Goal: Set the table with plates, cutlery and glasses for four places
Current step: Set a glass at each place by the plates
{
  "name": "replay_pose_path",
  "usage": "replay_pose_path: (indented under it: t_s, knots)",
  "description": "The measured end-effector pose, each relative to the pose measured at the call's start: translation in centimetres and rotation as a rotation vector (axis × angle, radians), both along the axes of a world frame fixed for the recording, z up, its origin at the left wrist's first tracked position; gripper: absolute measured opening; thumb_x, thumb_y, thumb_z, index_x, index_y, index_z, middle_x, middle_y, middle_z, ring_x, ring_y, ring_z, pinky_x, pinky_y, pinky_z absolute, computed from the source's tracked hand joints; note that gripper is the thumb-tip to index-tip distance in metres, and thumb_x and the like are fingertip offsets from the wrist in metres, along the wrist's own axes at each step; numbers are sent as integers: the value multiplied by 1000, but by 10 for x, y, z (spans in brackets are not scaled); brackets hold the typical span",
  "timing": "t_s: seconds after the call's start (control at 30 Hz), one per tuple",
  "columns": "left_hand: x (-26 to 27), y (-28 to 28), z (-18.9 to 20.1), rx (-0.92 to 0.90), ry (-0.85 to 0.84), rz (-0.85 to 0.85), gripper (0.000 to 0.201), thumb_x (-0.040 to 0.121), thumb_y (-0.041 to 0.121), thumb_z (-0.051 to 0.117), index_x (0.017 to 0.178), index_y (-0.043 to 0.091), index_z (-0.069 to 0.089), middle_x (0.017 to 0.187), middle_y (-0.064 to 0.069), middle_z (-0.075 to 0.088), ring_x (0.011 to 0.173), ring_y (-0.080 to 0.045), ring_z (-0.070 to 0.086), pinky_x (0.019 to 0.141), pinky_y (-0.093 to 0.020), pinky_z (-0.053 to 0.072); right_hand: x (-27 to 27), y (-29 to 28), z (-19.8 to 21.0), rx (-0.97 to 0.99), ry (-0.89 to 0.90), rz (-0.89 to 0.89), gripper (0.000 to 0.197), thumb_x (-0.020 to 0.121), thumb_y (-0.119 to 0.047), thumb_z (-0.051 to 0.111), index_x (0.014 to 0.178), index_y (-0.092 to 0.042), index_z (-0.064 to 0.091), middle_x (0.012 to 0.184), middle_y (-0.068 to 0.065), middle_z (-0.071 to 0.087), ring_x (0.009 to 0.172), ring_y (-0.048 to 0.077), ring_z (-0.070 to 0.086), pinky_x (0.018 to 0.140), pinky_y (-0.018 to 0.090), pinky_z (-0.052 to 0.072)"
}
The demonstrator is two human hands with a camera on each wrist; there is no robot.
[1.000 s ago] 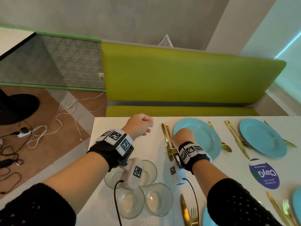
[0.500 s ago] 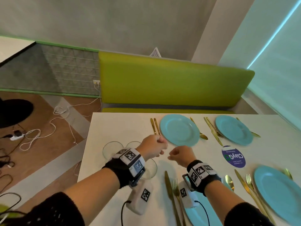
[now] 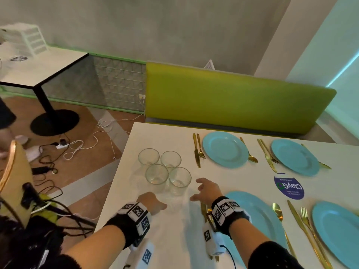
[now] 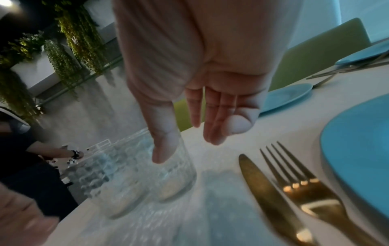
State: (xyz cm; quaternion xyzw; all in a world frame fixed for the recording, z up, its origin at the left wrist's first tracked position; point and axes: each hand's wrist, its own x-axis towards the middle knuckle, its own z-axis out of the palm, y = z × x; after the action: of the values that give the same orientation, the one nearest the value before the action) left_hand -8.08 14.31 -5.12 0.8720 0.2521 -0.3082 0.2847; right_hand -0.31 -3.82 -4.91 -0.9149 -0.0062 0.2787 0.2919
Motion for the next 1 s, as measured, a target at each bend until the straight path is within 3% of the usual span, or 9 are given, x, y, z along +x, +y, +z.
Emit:
replay_pose_path:
  t_s: [0.1,0.23,0.33,0.47,0.73,0.83,1.0]
  knots:
    - [-3,15,-21,-3,-139,260,92,75,55,68,137,-2,31,139,-15,44,129,-29,45,103,-32,41,-5,8,-5,10,-7,8,87,71,-24,81,143,-19,33,136,7,51,124,20,50,99,28,43]
    - [10,22,-38,-152,-403,469,106,62,39,85,143,4,27,144,-16,38,134,-30,39,109,-37,35,-4,18,-16,62,-38,-42,100,65,-27,85,146,-20,27,140,5,46,128,21,45,103,31,39]
    - [21,25,-49,-223,-466,483,107,58,32,88,144,6,28,145,-13,39,134,-28,39,109,-39,37,1,26,-23,100,-56,-63,104,63,-26,86,147,-19,24,142,4,44,129,22,45,105,31,38]
    - [28,25,-59,-267,-518,455,94,57,23,89,135,7,38,134,-10,51,124,-27,49,95,-29,41,4,34,-40,141,-80,-93,105,59,-27,88,144,-22,27,139,3,48,124,24,48,105,35,42]
    - [30,28,-70,-280,-556,432,86,61,26,87,132,11,39,128,-9,55,117,-27,53,89,-29,44,3,43,-65,204,-139,-163,106,52,-32,90,138,-25,30,129,2,53,121,21,49,101,35,43]
    - [31,29,-70,-280,-559,425,82,62,23,86,128,10,41,126,-8,57,114,-25,55,81,-23,40,3,47,-68,203,-178,-173,99,54,-32,89,135,-25,34,123,-2,54,117,19,48,100,35,43]
    - [30,29,-70,-312,-574,391,82,62,22,84,130,9,40,128,-7,56,117,-22,55,84,-21,39,4,46,-70,148,-215,-154,79,58,-32,86,126,-25,46,112,-9,52,114,16,49,96,27,40]
